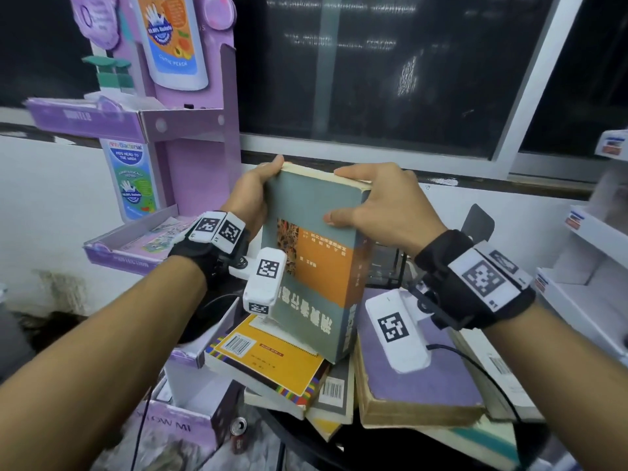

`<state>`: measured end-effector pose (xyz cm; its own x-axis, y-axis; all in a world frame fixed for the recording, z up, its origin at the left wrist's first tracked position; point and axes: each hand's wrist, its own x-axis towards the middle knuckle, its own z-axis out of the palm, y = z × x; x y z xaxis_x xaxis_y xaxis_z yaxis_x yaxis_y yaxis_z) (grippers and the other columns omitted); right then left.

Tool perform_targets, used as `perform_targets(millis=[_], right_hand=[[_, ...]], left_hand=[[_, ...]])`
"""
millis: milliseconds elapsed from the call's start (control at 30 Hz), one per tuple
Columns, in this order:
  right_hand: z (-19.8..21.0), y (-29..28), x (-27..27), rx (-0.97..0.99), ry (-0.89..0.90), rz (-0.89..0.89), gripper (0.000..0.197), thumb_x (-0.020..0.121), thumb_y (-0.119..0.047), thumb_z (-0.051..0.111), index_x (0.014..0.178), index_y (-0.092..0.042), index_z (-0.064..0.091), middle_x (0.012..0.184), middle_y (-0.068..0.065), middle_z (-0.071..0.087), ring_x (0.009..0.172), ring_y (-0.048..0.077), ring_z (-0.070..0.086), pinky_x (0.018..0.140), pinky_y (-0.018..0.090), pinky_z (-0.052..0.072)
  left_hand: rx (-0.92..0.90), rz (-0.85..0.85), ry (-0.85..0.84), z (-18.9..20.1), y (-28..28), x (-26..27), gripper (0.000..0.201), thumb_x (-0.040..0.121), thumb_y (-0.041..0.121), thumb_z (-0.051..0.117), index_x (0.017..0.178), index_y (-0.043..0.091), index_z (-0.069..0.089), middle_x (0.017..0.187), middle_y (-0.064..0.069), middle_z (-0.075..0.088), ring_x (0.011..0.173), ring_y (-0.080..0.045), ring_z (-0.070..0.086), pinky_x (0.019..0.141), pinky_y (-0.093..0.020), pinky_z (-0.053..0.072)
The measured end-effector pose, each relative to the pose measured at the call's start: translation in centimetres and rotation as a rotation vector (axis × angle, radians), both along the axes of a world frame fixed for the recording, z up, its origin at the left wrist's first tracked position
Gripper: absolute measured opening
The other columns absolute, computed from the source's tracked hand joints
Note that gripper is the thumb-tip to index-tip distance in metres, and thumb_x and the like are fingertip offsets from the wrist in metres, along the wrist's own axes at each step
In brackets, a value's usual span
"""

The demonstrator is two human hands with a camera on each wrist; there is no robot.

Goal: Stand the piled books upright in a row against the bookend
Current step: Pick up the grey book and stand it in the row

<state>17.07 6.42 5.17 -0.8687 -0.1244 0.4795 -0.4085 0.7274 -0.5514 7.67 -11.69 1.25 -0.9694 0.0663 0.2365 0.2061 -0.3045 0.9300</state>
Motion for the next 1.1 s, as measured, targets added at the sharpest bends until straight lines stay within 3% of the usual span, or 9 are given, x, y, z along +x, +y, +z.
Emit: perform_targets(millis=[100, 233, 300, 400, 467, 567, 733, 900, 1100], right_hand=[[1.2, 0.3, -0.1, -0.033, 0.036, 0.003, 0.06, 0.068, -0.032, 0.085, 0.123, -0.023, 0.063, 0.1, -0.007, 0.063, 0.092, 0.012, 0.06, 0.078, 0.025, 0.053], [3.0, 1.3, -0.4, -0.08, 0.089, -0.038, 0.056, 0.065, -0.034, 0.085, 0.118, -0.026, 0.067, 0.108, -0.007, 0.064, 0.107, 0.02, 0.057, 0.085, 0.037, 0.056], [4.1, 2.1, -0.6, -0.137, 0.108, -0.067, 0.053, 0.062, -0.033, 0.087, 0.112, -0.027, 0.07, 0.104, -0.006, 0.067, 0.104, 0.022, 0.06, 0.08, 0.04, 0.058], [5.9, 3.7, -0.7, -0.198, 0.124, -0.119, 0.047, 0.06, -0.027, 0.088, 0.104, -0.025, 0.072, 0.094, -0.002, 0.07, 0.083, 0.015, 0.068, 0.06, 0.034, 0.059], [7.0, 5.0, -0.7, -0.198, 0.138, -0.153, 0.047, 0.06, -0.027, 0.088, 0.104, -0.023, 0.072, 0.091, 0.0, 0.071, 0.078, 0.015, 0.07, 0.056, 0.032, 0.058], [7.8, 6.9, -0.9, -0.171, 0.165, -0.228, 0.047, 0.061, -0.03, 0.087, 0.104, -0.022, 0.071, 0.092, 0.0, 0.071, 0.081, 0.017, 0.07, 0.063, 0.034, 0.059], [7.5, 8.9, -2.4, -0.078, 0.193, -0.354, 0.049, 0.058, -0.04, 0.086, 0.103, -0.029, 0.07, 0.102, 0.004, 0.067, 0.102, 0.023, 0.061, 0.081, 0.038, 0.057], [6.4, 10.0, -5.0, -0.02, 0.147, -0.445, 0.05, 0.061, -0.041, 0.084, 0.106, -0.027, 0.068, 0.108, 0.005, 0.065, 0.096, 0.021, 0.063, 0.083, 0.039, 0.057], [4.6, 9.9, -8.1, 0.029, 0.139, -0.502, 0.048, 0.07, -0.036, 0.08, 0.114, -0.022, 0.066, 0.118, 0.01, 0.061, 0.118, 0.026, 0.049, 0.094, 0.033, 0.044]], left_hand=[[-0.005, 0.016, 0.03, 1.4, 0.3, 0.2, 0.047, 0.092, 0.038, 0.052, 0.123, 0.003, 0.059, 0.115, -0.015, 0.068, 0.098, -0.022, 0.067, 0.089, -0.033, 0.053], [0.04, 0.026, 0.089, 3.7, 0.9, 0.2, 0.029, 0.092, 0.038, 0.055, 0.105, 0.014, 0.06, 0.085, 0.001, 0.07, 0.078, -0.011, 0.068, 0.074, -0.026, 0.051], [0.047, 0.037, 0.125, 4.5, 1.3, 0.0, 0.026, 0.093, 0.041, 0.053, 0.103, 0.017, 0.057, 0.082, 0.007, 0.067, 0.074, -0.007, 0.065, 0.072, -0.025, 0.049], [0.064, 0.006, 0.173, 4.7, 1.8, -0.4, 0.033, 0.096, 0.046, 0.043, 0.105, 0.017, 0.056, 0.087, 0.005, 0.066, 0.068, -0.006, 0.061, 0.069, -0.025, 0.048], [0.044, 0.022, 0.163, 3.8, 2.2, -1.1, 0.042, 0.097, 0.047, 0.04, 0.117, 0.015, 0.057, 0.101, 0.002, 0.067, 0.081, -0.01, 0.063, 0.08, -0.03, 0.049], [-0.095, 0.077, 0.108, 1.6, 2.9, -2.4, 0.035, 0.096, 0.04, 0.045, 0.122, 0.019, 0.055, 0.113, 0.002, 0.065, 0.104, -0.015, 0.06, 0.092, -0.036, 0.045], [-0.349, 0.132, 0.071, -0.9, 4.6, -4.5, 0.032, 0.094, 0.023, 0.052, 0.126, 0.017, 0.054, 0.119, -0.003, 0.058, 0.11, -0.018, 0.052, 0.092, -0.033, 0.039], [-0.477, 0.148, 0.074, -2.9, 6.2, -6.6, 0.033, 0.092, 0.023, 0.057, 0.125, 0.019, 0.055, 0.128, -0.006, 0.057, 0.116, -0.018, 0.051, 0.098, -0.032, 0.036], [-0.574, 0.163, 0.099, -4.1, 8.4, -8.9, 0.041, 0.091, 0.025, 0.06, 0.131, 0.024, 0.054, 0.14, -0.009, 0.047, 0.13, -0.022, 0.042, 0.103, -0.036, 0.034]])
